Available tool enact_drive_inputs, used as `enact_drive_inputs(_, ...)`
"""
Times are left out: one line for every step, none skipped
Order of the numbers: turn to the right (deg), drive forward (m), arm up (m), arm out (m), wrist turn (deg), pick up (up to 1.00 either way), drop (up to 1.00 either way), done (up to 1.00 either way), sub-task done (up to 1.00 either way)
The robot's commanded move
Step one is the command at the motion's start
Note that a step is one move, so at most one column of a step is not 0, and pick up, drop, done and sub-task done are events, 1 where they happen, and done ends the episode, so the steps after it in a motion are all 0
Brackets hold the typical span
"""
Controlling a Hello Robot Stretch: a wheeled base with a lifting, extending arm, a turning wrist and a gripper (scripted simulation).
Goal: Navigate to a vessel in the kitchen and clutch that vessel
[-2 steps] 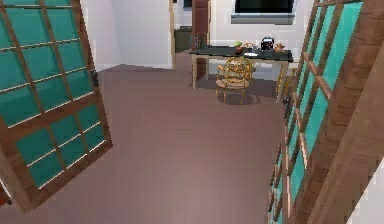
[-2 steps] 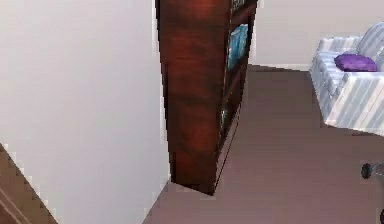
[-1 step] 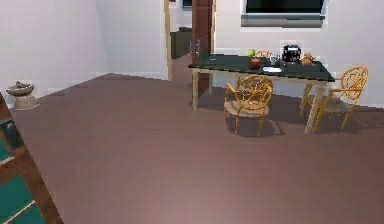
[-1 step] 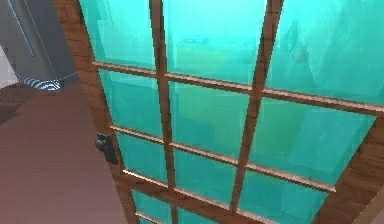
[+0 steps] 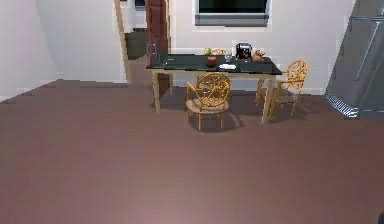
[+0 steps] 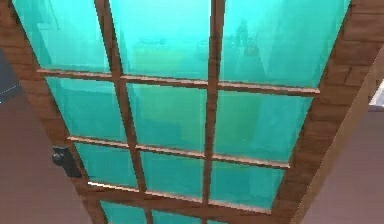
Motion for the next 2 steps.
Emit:
enact_drive_inputs(0.0, 0.25, 0.0, 0.0, 0.0, 0.0, 0.0, 0.0, 0.0)
enact_drive_inputs(0.0, 1.0, 0.0, 0.0, 0.0, 0.0, 0.0, 0.0, 0.0)
